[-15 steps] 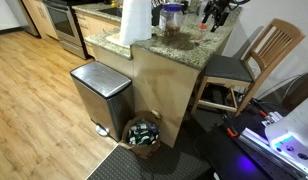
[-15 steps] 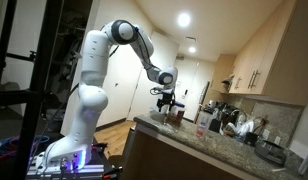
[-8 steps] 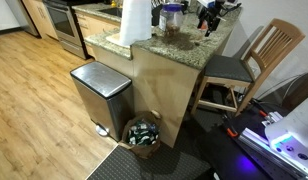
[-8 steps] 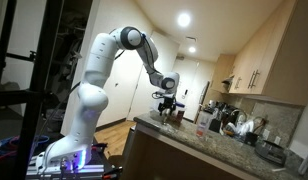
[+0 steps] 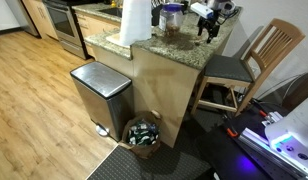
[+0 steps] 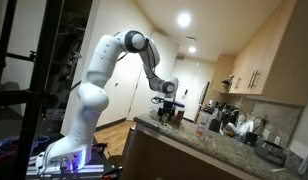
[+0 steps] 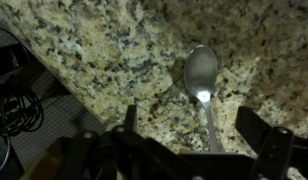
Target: Put the silver spoon on top of the container with the blue lid
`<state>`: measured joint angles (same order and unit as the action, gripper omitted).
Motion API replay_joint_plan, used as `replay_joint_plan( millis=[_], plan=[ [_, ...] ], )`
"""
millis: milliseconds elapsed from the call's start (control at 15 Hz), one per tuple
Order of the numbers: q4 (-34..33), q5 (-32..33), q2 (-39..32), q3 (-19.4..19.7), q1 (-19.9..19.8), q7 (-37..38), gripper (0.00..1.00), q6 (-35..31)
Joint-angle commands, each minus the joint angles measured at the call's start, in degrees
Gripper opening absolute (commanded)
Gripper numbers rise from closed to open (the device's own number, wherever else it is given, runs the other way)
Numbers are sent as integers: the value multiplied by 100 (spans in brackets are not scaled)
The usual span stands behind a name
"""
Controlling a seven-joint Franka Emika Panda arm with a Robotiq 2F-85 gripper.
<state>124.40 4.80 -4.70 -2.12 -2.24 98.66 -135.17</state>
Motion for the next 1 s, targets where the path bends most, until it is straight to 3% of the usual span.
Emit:
replay_joint_plan(
  millis=[0, 600, 667, 733, 933],
  plan=[
    [-245, -138, -372, 131, 141, -270, 100, -83],
    [-501, -475, -579, 309, 161, -263, 100, 224],
    [-521, -492, -560, 320, 156, -297, 91, 336],
    [-546, -472, -553, 334, 154, -309, 72, 418],
    [-611, -389, -524, 376, 160, -256, 50, 595]
  ],
)
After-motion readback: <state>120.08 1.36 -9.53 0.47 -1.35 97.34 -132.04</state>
